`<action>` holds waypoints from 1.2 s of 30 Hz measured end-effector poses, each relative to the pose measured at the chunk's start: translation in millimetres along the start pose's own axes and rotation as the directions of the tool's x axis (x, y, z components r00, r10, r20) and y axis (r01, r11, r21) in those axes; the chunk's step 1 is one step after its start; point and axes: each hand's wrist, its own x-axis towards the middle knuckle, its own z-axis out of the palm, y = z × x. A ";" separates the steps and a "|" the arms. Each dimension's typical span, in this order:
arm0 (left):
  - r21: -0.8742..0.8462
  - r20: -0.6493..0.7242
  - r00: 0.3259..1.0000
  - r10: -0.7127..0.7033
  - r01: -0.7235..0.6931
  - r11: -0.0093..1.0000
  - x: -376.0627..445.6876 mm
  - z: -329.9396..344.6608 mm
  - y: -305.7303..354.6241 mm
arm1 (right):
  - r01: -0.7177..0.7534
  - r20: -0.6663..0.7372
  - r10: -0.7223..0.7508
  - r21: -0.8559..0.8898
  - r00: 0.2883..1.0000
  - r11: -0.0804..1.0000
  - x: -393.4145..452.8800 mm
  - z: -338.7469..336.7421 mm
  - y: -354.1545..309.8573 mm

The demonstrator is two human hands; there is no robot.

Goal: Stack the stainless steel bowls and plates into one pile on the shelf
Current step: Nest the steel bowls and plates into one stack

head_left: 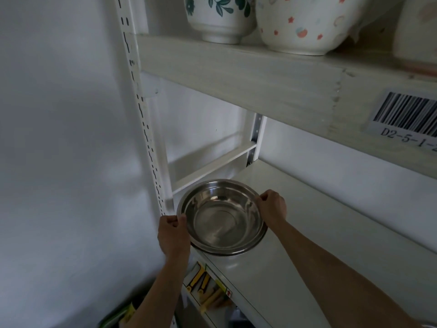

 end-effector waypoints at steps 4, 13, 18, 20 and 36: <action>0.020 -0.010 1.000 -0.005 0.005 1.000 4.0 1.0 -2.2 | 0.045 -0.035 -0.050 -0.128 0.998 0.991 -2.9 4.3 -1.1; -0.002 -0.038 0.999 0.026 -0.026 1.000 5.3 5.5 -6.7 | 0.110 -0.098 -0.126 -0.154 0.987 0.982 -1.8 8.7 4.4; -0.064 -0.035 0.999 -0.002 0.000 0.998 7.0 10.2 -10.4 | 0.100 -0.089 -0.111 -0.122 0.990 0.987 -1.5 9.3 12.4; -0.083 -0.020 0.999 -0.051 0.049 0.995 9.2 11.9 -12.0 | 0.062 -0.073 -0.067 -0.067 0.995 0.996 -1.7 9.1 15.2; -0.157 0.169 0.982 -0.086 0.113 0.981 15.6 20.9 -19.9 | -0.197 0.027 0.199 0.305 0.980 0.932 -23.9 2.6 34.5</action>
